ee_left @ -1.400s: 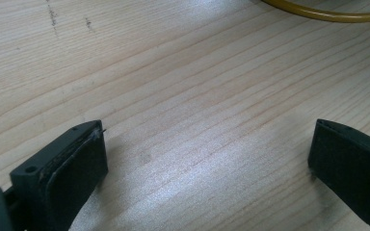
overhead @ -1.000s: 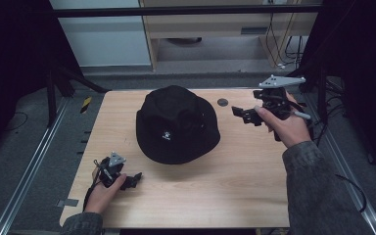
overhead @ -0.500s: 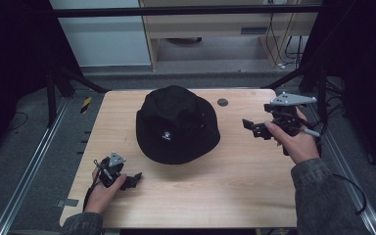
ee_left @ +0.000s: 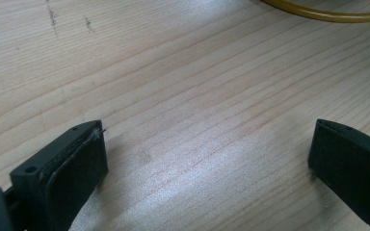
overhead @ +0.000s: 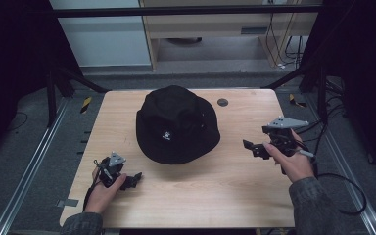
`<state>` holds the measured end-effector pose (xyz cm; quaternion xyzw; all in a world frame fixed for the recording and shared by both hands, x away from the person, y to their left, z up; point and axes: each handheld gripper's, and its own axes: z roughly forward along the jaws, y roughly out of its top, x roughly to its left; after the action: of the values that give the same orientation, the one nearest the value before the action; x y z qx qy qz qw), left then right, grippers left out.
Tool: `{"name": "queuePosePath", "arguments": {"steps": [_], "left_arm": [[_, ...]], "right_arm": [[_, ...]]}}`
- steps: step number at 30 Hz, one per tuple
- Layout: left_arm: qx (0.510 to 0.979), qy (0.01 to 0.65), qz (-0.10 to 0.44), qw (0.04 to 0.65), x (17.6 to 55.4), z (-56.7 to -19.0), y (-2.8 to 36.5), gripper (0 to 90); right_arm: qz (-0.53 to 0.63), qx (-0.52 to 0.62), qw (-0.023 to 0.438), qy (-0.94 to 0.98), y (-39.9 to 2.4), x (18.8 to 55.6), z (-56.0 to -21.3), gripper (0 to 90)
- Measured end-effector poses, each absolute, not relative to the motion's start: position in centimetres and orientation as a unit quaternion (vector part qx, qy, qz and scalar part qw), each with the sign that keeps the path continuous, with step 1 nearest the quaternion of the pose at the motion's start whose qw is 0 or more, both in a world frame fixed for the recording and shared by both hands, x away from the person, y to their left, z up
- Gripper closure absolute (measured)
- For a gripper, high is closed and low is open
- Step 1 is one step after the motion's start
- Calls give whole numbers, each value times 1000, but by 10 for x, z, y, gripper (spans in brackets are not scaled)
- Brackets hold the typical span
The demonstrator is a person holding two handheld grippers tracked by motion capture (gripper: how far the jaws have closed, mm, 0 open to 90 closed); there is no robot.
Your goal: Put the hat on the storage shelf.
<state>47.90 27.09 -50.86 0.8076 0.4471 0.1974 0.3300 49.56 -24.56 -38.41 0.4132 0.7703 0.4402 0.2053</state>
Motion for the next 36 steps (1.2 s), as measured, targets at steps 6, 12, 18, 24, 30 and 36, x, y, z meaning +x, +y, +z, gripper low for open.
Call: {"name": "queuePosePath", "arguments": {"steps": [6, 12, 18, 24, 30, 36], "left_arm": [[808, 447, 197, 330, 479, -509, 271, 0], [807, 448, 197, 330, 479, -509, 271, 0], [808, 447, 197, 330, 479, -509, 271, 0], [807, 448, 197, 330, 479, -509, 271, 0], [808, 447, 197, 330, 479, -509, 271, 0], [807, 448, 197, 330, 479, -509, 271, 0]], "right_arm": [[437, 413, 199, 774, -244, 493, -410, 93], [430, 413, 190, 780, -241, 488, -433, 93], [425, 422, 180, 780, -241, 485, -448, 93], [421, 429, 171, 780, -242, 481, -463, 93], [416, 431, 162, 784, -240, 478, -475, 91], [396, 433, 158, 794, -236, 478, -490, 82]]}}
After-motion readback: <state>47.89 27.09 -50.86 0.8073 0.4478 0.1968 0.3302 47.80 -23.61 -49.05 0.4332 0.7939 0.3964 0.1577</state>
